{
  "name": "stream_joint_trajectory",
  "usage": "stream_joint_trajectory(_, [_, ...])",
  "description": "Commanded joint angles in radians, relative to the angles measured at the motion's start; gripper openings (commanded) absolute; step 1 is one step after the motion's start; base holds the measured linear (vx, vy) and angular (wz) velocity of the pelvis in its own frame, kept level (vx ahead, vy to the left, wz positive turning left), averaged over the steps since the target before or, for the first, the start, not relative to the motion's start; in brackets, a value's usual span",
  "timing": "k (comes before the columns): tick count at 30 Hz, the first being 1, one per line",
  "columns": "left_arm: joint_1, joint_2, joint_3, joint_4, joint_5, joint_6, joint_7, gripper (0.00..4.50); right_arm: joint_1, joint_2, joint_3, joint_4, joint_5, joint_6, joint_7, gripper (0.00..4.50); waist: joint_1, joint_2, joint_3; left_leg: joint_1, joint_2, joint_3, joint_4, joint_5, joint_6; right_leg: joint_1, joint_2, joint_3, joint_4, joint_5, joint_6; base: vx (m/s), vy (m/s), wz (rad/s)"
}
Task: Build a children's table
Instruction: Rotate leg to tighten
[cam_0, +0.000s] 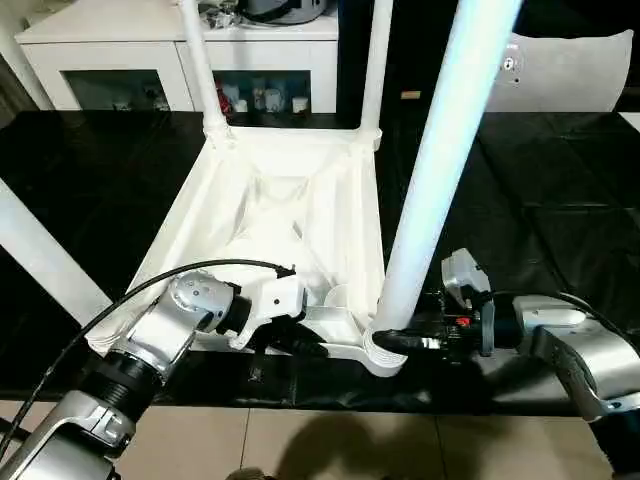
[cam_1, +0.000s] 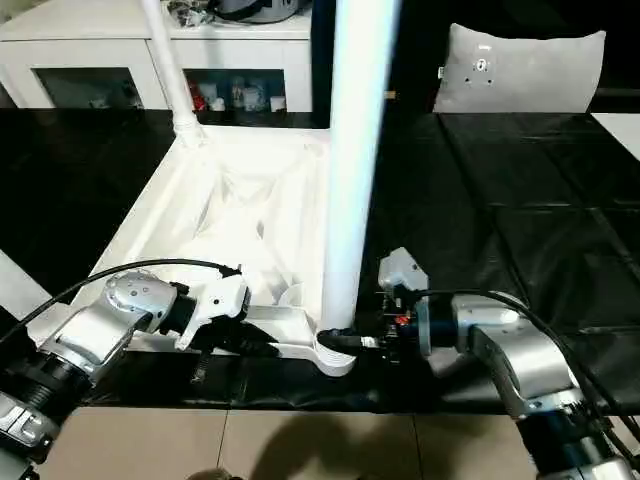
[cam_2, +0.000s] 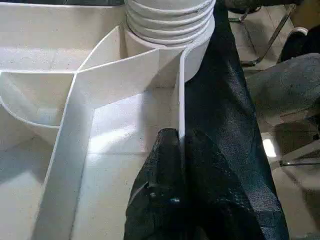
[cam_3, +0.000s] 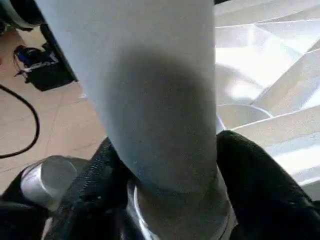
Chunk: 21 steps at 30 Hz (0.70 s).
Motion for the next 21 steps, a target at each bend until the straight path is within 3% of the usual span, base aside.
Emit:
stream_joint_trajectory(1, [0.021, 0.004, -0.017, -0.016, 0.005, 0.013, -0.034, 0.00, -0.014, -0.003, 0.004, 0.006, 0.002, -0.003, 0.009, 2.50, 0.005, -0.012, -0.064, -0.005, 0.018, -0.001, -0.071, -0.222, 0.041, 0.056, -0.051, 0.046, -0.085, -0.350, -0.171, 0.000, 0.000, 0.00])
stream_joint_trajectory(6, [0.026, -0.001, -0.003, -0.021, -0.001, 0.033, -0.015, 0.00, 0.001, -0.001, 0.008, -0.007, 0.008, 0.008, 0.019, 2.18, 0.005, -0.012, -0.064, -0.005, 0.018, -0.001, -0.071, -0.223, 0.040, 0.057, -0.051, 0.046, -0.085, -0.348, -0.172, 0.000, 0.000, 0.00])
stream_joint_trajectory(11, [0.051, -0.020, 0.027, -0.080, -0.037, 0.106, 0.030, 0.00, 0.021, 0.059, 0.009, 0.000, -0.024, -0.006, -0.087, 2.09, -0.001, -0.013, -0.060, -0.007, 0.016, -0.002, -0.073, -0.235, 0.036, 0.055, -0.052, 0.044, -0.088, -0.391, -0.160, 0.000, 0.000, 0.00])
stream_joint_trajectory(15, [0.062, -0.078, 0.046, -0.136, -0.023, 0.194, 0.155, 0.00, -0.010, 0.208, -0.005, 0.088, -0.120, -0.011, -0.372, 2.04, -0.025, -0.016, -0.050, -0.006, 0.006, -0.007, -0.075, -0.288, 0.011, 0.048, -0.051, 0.035, -0.108, -0.558, -0.093, 0.000, 0.000, 0.00])
stream_joint_trajectory(16, [0.062, -0.079, 0.046, -0.136, -0.023, 0.194, 0.155, 0.00, -0.010, 0.208, -0.005, 0.088, -0.120, -0.011, -0.372, 2.02, -0.038, -0.017, -0.050, -0.006, 0.002, -0.010, -0.074, -0.307, 0.001, 0.048, -0.050, 0.028, -0.112, -0.602, -0.073, 0.000, 0.000, 0.00])
stream_joint_trajectory(17, [0.055, -0.116, 0.050, -0.140, -0.005, 0.215, 0.214, 0.00, -0.029, 0.268, -0.022, 0.123, -0.132, 0.003, -0.472, 2.02, -0.043, -0.021, -0.049, -0.007, 0.001, -0.012, -0.074, -0.313, 0.000, 0.049, -0.050, 0.025, -0.116, -0.621, -0.060, 0.000, 0.000, 0.00])
stream_joint_trajectory(18, [0.054, -0.120, 0.050, -0.141, -0.003, 0.218, 0.219, 0.00, -0.030, 0.272, -0.023, 0.126, -0.133, 0.003, -0.479, 2.00, -0.052, -0.017, -0.047, -0.002, -0.001, -0.012, -0.072, -0.332, -0.003, 0.041, -0.049, 0.023, -0.122, -0.646, -0.048, 0.000, 0.000, 0.00])
stream_joint_trajectory(21, [0.039, -0.202, 0.055, -0.144, 0.027, 0.273, 0.327, 0.00, -0.062, 0.363, -0.043, 0.182, -0.149, 0.010, -0.618, 1.99, -0.064, -0.014, -0.048, 0.005, -0.003, -0.014, -0.070, -0.358, 0.006, 0.037, -0.048, 0.015, -0.134, -0.661, -0.034, 0.000, 0.000, 0.00])
